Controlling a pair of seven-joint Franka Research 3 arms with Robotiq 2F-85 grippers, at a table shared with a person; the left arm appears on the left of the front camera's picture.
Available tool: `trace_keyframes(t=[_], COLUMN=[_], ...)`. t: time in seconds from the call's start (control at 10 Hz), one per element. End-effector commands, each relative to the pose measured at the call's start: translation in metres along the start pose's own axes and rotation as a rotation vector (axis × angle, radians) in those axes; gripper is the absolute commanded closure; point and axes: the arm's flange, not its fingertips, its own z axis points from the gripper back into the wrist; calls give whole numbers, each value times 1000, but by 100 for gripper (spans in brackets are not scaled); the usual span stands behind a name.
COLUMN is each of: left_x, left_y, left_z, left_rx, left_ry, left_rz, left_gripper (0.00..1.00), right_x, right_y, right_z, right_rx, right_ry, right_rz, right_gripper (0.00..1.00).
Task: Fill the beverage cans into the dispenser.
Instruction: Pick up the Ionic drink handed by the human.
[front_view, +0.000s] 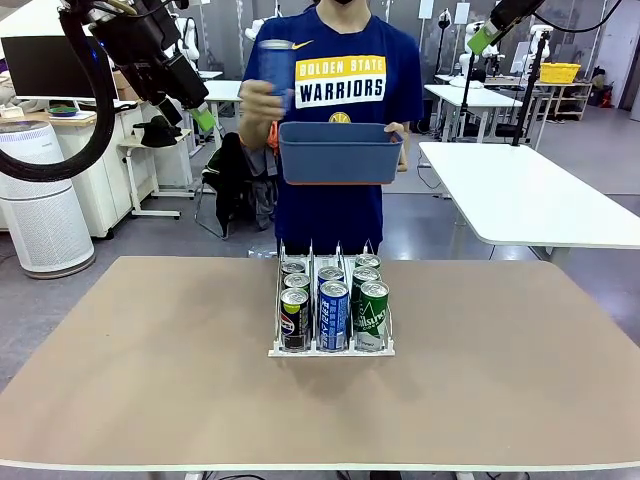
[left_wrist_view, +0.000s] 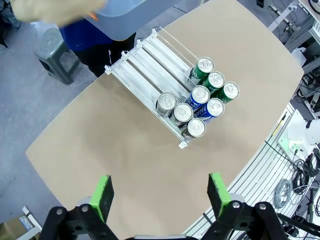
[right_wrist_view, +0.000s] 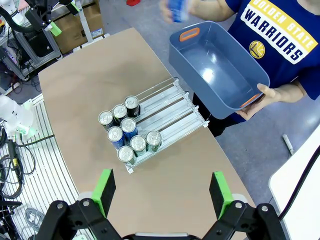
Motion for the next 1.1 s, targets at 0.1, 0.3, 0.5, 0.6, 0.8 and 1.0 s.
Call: trace_keyframes(t=[0.1, 0.3, 0.5, 0.6, 0.8, 1.0], left_x=[0, 0, 0, 0, 0, 0], left_y=[1, 1, 1, 1, 1, 1], left_z=[0, 0, 0, 0, 0, 0], left_rx=[-1, -1, -1, -1, -1, -1], left_ry=[1, 1, 1, 1, 1, 1], left_rz=[2, 2, 2, 2, 2, 2], left_gripper=[0, 0, 0, 0, 0, 0], right_x=[-1, -1, -1, -1, -1, -1], right_y=[0, 0, 0, 0, 0, 0], right_z=[0, 0, 0, 0, 0, 0], right_rx=[1, 1, 1, 1, 1, 1], right_ry=[1, 1, 1, 1, 1, 1], right_rz=[-1, -1, -1, -1, -1, -1], right_gripper=[0, 0, 0, 0, 0, 0])
